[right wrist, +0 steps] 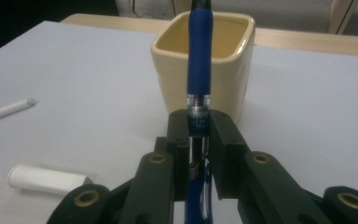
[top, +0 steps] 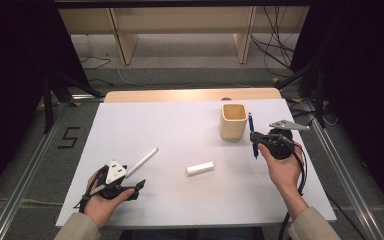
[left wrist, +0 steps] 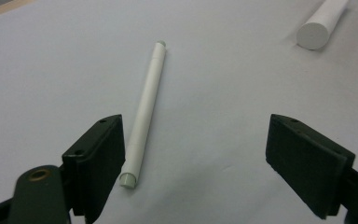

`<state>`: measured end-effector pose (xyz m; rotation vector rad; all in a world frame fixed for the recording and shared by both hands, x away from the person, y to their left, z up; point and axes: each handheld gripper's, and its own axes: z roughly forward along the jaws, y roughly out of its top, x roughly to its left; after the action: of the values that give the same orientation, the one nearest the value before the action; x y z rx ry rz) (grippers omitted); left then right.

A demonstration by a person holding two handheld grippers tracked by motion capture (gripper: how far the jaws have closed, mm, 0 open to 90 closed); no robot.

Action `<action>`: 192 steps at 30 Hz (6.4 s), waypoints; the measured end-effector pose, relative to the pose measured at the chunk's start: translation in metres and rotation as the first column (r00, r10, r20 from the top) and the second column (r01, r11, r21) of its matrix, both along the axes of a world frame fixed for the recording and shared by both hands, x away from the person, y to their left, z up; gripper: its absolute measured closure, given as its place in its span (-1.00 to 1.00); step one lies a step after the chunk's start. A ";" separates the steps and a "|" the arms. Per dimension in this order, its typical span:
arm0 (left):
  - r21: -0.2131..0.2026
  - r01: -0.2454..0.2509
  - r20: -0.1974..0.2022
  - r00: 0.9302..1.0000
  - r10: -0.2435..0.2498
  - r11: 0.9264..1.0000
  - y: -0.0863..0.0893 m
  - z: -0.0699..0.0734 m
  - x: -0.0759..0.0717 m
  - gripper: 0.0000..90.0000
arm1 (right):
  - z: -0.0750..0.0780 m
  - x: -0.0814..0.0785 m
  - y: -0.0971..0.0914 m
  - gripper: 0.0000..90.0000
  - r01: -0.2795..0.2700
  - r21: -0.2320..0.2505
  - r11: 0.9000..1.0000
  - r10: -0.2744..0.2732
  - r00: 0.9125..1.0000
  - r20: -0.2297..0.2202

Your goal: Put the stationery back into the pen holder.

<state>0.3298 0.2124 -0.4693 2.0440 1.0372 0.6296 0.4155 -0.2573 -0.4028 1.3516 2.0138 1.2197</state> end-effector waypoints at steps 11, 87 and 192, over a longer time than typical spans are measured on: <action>0.002 -0.001 0.001 1.000 0.001 1.000 0.000 0.000 0.000 -0.56 | 0.003 0.006 0.002 0.77 -0.012 0.038 0.999 0.010 0.998 0.065; 0.003 0.001 0.003 1.000 -0.001 1.000 -0.001 -0.002 0.001 -0.55 | 0.045 0.085 0.019 0.77 0.023 0.157 0.987 -0.056 0.976 0.211; 0.016 0.006 0.004 1.000 -0.006 1.000 -0.004 -0.003 0.001 -0.50 | 0.004 0.087 0.018 0.04 0.026 0.000 1.000 -0.026 0.996 0.090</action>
<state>0.3309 0.2084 -0.4719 2.0579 1.0269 0.6404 0.5028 -0.2392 -0.3992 1.2947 1.9290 1.2450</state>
